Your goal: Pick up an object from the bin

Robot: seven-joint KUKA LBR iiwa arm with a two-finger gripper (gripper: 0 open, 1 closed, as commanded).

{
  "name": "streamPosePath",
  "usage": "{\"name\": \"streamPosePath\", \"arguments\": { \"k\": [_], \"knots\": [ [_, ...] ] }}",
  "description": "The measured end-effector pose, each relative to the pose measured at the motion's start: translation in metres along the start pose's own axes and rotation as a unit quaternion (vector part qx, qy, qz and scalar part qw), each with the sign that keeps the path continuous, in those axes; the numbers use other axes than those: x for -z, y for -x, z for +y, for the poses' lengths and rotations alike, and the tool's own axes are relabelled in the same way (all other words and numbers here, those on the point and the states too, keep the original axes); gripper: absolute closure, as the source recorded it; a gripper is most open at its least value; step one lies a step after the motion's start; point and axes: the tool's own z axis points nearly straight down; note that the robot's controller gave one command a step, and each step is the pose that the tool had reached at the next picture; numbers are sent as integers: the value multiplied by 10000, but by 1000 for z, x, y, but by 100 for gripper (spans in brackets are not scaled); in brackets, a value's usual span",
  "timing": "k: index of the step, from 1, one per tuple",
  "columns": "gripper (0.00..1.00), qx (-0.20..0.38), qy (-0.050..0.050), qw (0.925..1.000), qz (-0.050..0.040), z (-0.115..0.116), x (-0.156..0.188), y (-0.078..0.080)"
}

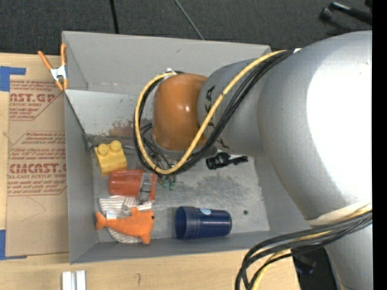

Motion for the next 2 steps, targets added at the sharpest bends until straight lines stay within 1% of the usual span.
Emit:
{"name": "streamPosePath", "arguments": {
  "k": [2],
  "knots": [
    [100,-2,3,10000,0,0,0,0]
  ]
}}
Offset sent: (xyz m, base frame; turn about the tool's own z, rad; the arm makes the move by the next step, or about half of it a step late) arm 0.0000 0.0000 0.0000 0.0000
